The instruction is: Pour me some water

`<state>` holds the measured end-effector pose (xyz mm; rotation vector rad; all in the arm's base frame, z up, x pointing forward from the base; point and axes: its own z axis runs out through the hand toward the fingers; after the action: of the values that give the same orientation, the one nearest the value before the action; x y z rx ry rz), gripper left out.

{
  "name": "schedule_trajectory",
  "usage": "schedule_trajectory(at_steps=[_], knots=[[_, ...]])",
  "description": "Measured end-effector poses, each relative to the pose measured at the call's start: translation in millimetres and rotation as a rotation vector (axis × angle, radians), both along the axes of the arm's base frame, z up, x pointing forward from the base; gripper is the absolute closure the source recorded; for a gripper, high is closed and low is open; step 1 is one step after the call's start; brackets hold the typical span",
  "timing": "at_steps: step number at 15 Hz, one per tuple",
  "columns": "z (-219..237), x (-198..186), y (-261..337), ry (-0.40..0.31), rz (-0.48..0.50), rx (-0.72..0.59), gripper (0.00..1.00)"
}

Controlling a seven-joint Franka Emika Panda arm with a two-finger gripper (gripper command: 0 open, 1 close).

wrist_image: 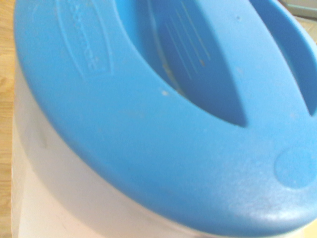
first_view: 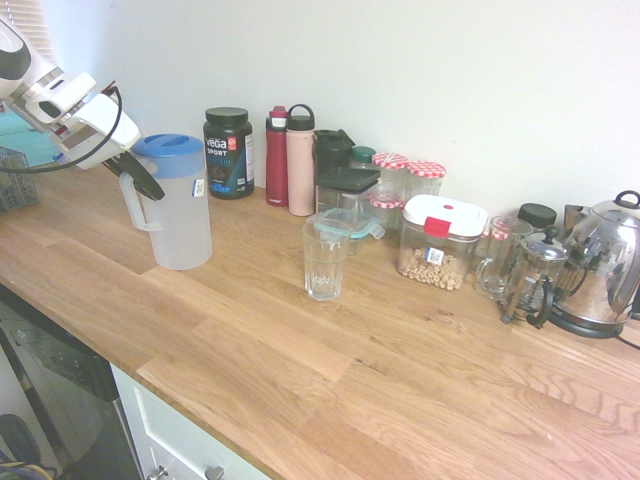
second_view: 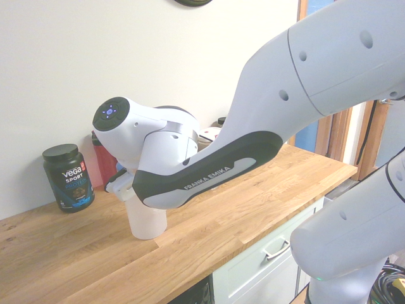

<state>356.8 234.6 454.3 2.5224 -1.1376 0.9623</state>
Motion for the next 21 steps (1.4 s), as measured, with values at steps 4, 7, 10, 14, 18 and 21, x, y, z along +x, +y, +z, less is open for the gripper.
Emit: schedule_trajectory(at_steps=[4,7,10,14,18,21], knots=[[-7.4,-5.9,-1.3,0.028,-0.013,0.012,0.0],[-12.4,-13.8,0.5,0.037,-0.018,0.017,0.0],[-11.6,-21.0,4.1,0.046,-0.024,0.017,0.0],[1.5,-34.8,6.8,0.046,-0.022,0.027,0.0],[21.0,-67.9,11.1,0.162,0.039,0.087,0.0],[19.4,-107.7,-1.2,0.372,0.142,0.164,0.0]])
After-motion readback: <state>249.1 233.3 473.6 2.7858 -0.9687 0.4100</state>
